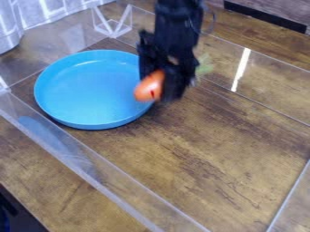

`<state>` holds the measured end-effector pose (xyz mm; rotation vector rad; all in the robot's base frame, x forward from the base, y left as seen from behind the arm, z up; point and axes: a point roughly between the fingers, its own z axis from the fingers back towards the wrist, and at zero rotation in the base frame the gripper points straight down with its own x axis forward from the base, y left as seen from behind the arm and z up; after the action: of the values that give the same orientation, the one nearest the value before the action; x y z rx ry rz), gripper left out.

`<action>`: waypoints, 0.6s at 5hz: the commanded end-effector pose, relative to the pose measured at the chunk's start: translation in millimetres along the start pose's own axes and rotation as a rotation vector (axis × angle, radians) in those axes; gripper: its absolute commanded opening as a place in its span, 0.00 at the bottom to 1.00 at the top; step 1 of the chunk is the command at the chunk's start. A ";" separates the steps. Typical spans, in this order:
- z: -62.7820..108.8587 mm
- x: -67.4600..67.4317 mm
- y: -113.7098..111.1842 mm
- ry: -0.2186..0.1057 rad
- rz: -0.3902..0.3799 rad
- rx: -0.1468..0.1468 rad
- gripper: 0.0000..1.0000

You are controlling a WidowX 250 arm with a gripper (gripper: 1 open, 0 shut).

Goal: Put the carrot in the blue tray

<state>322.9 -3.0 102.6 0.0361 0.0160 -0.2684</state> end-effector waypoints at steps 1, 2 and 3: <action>37.8 -21.9 27.1 -0.064 0.087 0.039 0.00; 30.0 -40.2 53.0 -0.064 0.118 0.039 0.00; 18.1 -53.9 77.0 -0.068 0.163 0.032 0.00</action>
<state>290.0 84.7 102.0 0.0333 0.0123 -0.1035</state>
